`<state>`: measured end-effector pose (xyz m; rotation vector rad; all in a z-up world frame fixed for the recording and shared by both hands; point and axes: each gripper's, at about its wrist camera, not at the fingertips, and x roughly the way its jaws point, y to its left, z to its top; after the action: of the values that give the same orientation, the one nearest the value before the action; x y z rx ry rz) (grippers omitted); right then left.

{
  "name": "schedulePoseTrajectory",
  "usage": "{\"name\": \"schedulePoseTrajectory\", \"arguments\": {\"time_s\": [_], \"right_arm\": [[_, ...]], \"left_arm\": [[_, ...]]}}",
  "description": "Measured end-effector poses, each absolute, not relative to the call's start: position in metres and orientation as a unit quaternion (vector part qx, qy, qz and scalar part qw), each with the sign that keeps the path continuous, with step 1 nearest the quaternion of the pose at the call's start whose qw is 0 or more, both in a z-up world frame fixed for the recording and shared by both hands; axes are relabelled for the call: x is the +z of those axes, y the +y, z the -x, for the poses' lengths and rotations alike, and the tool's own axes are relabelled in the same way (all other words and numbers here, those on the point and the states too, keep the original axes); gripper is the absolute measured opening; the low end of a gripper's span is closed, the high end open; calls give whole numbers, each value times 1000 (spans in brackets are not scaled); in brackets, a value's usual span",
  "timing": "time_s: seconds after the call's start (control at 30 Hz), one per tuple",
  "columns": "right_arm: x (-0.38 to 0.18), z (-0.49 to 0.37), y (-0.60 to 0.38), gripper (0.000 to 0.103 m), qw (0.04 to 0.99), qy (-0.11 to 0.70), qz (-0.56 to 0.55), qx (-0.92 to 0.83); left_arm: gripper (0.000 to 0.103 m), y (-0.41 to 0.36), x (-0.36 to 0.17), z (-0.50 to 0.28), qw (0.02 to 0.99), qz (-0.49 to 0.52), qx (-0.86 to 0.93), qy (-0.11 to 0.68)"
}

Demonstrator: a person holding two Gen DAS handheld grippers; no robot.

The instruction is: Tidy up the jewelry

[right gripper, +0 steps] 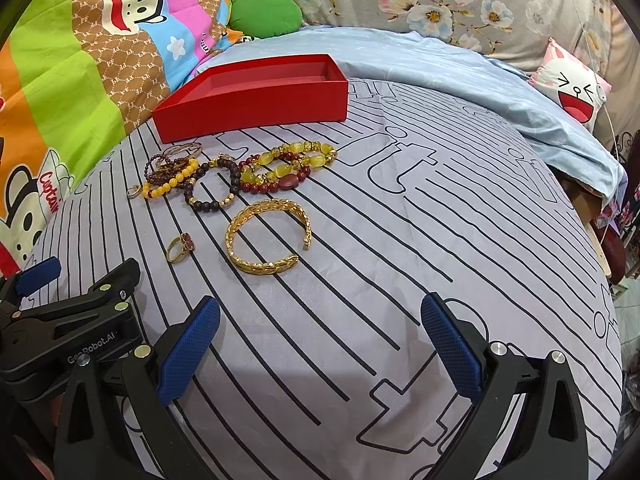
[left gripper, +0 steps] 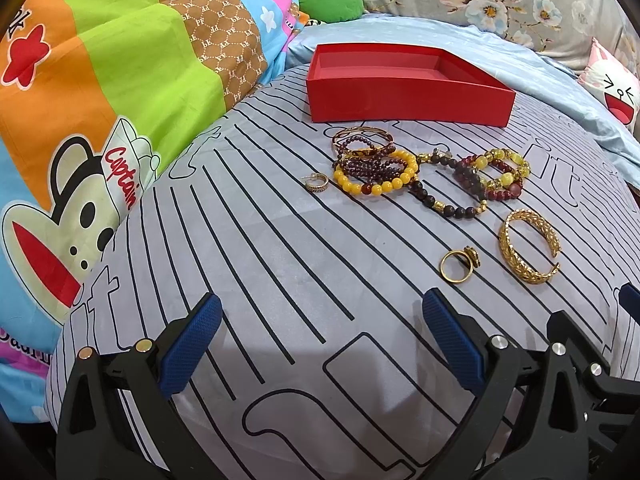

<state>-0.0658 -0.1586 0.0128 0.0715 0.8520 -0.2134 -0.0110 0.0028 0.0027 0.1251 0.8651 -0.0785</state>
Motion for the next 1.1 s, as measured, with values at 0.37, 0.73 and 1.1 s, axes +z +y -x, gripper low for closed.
{"name": "schedulePoseTrajectory", "arguments": {"time_s": [0.37,0.73,1.1], "right_arm": [[13,65,-158,97,904,413,-35,-104],[12,65,-158,97,904,413,-36,-104],[12,64,-158,97,904,414,-36,-104]], "left_arm": [[96,3,3,11,905,-61,-38,419],[96,2,2,12,905,-61,-37,419],[96,2,2,11,905,-61,-37,420]]}}
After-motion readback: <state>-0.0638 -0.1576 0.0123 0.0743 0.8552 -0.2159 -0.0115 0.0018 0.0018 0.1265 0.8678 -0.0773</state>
